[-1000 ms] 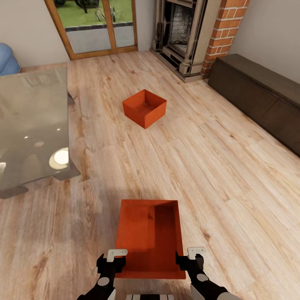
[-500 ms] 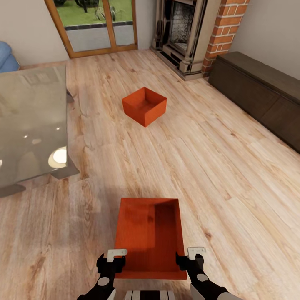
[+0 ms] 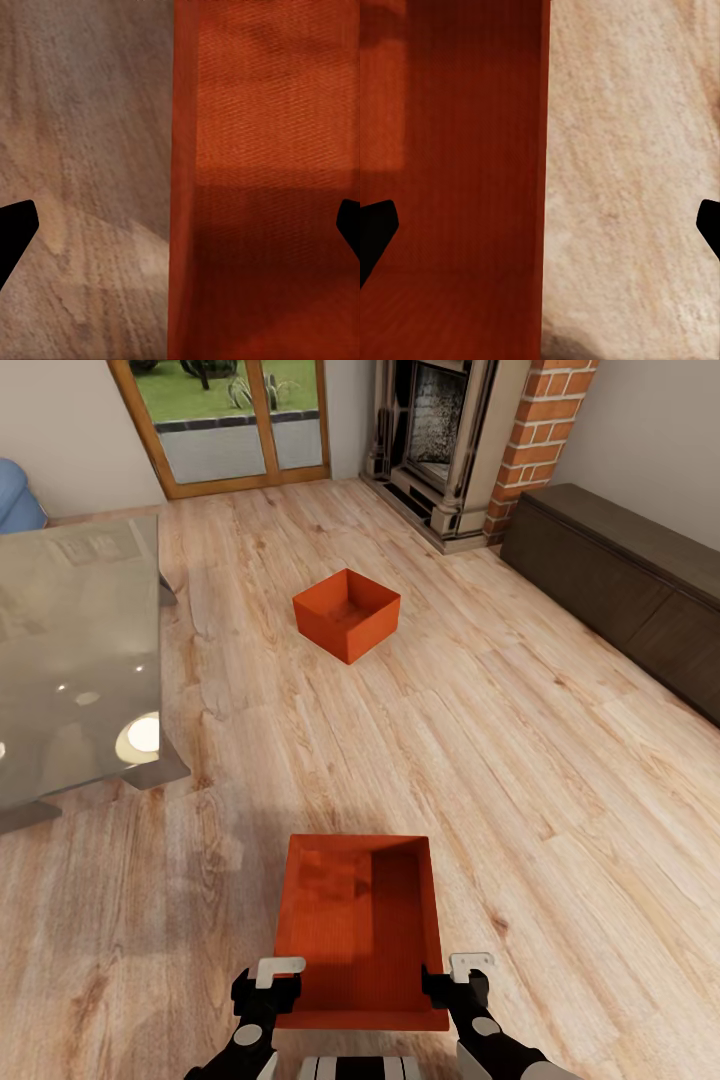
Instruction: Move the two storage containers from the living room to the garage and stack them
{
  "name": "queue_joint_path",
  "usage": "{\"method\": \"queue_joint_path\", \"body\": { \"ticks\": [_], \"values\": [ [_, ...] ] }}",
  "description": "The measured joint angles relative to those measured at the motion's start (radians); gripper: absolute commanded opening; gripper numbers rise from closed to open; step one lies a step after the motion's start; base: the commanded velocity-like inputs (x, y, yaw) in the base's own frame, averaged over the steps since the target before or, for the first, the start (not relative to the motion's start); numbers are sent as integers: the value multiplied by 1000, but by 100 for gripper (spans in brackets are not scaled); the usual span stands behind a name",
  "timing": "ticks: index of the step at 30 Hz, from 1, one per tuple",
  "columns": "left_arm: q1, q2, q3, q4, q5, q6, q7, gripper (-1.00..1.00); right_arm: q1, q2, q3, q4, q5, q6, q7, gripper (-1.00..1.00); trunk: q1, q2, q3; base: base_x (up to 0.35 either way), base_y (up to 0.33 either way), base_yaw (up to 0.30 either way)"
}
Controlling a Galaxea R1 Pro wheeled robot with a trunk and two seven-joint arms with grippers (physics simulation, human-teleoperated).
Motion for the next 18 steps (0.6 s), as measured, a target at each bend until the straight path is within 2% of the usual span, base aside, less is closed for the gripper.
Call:
{"method": "queue_joint_path", "body": {
  "ticks": [10,18],
  "values": [
    [0,0,3,2,1,0,0,100,0,0,0,0,0,0,0,100,34,-63,-28,0,0,0],
    [0,-1,7,1,1,1,0,100,0,0,0,0,0,0,0,100,35,-63,-28,0,0,0]
  ]
}}
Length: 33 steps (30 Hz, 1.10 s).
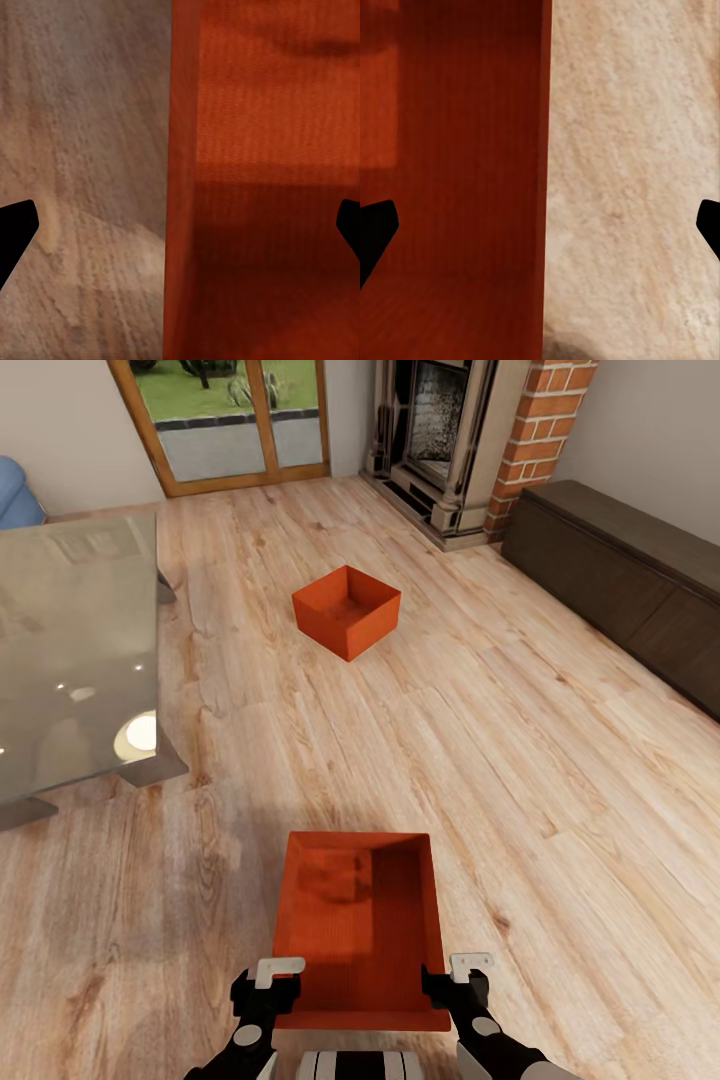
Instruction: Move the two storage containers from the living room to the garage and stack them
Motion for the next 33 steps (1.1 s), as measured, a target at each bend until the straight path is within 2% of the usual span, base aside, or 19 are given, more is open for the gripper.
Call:
{"method": "queue_joint_path", "body": {
  "ticks": [4,14,33],
  "values": [
    [0,0,1,1,0,0,0,100,0,0,0,0,0,0,0,100,0,0,0,0,0,0],
    [1,1,1,5,0,-1,0,100,0,0,0,0,0,0,0,100,38,-70,-31,0,0,0],
    [1,1,2,6,0,1,0,100,0,0,-1,0,0,0,0,100,38,-70,-31,0,0,0]
  ]
}}
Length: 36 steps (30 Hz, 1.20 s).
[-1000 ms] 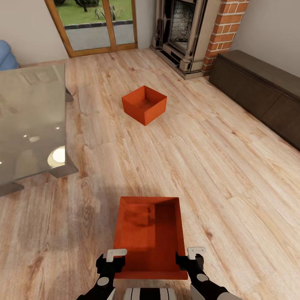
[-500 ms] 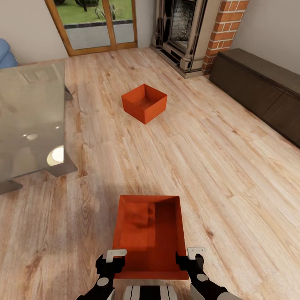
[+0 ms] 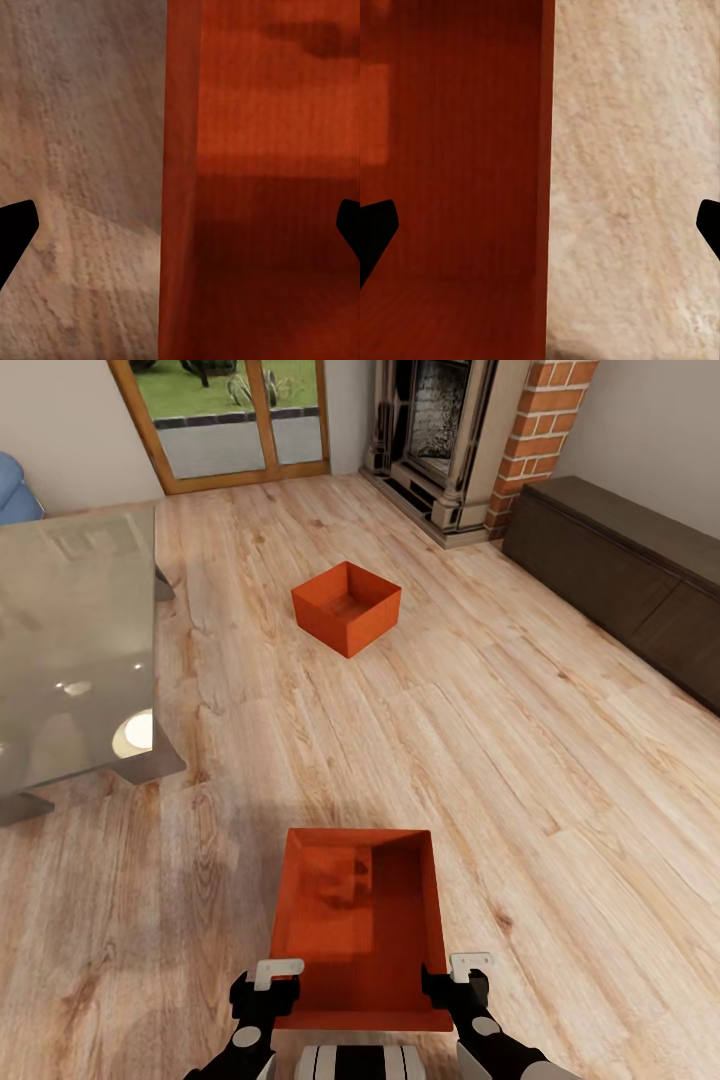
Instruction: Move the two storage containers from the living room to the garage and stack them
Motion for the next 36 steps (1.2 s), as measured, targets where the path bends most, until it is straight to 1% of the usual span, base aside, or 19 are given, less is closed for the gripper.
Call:
{"method": "queue_joint_path", "body": {
  "ticks": [36],
  "values": [
    [0,0,3,9,6,3,8,100,0,0,1,0,0,0,0,100,0,0,0,-2,0,0]
  ]
}}
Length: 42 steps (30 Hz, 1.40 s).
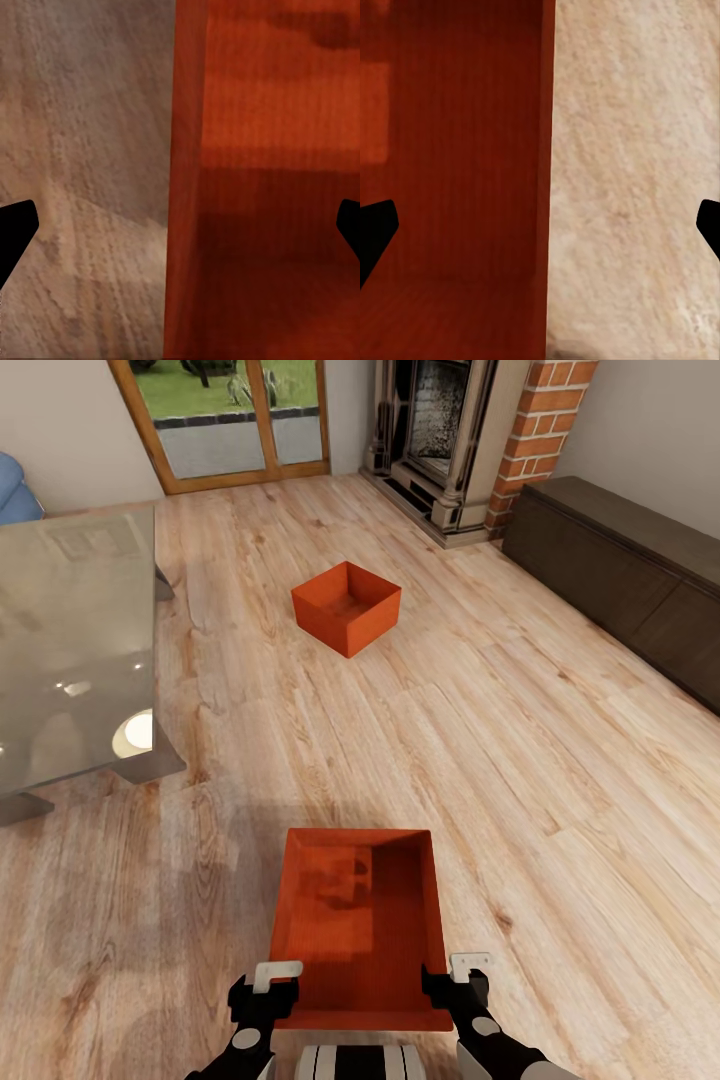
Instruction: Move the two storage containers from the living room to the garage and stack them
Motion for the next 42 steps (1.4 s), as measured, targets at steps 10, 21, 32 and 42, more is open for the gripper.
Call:
{"method": "queue_joint_path", "body": {
  "ticks": [10,21,32,42],
  "values": [
    [0,0,0,-1,-1,-1,1,100,0,0,0,0,0,0,0,100,0,0,0,-23,0,0],
    [0,0,0,-1,-1,-1,1,100,0,0,0,0,0,0,0,100,0,0,0,-1,0,0],
    [0,0,0,-1,0,-1,-5,100,0,0,0,0,0,0,0,100,8,-14,-6,0,0,0],
    [-1,0,-2,-1,0,-1,-6,100,-1,0,-1,0,0,0,0,100,34,-63,-28,0,0,0]
  ]
}}
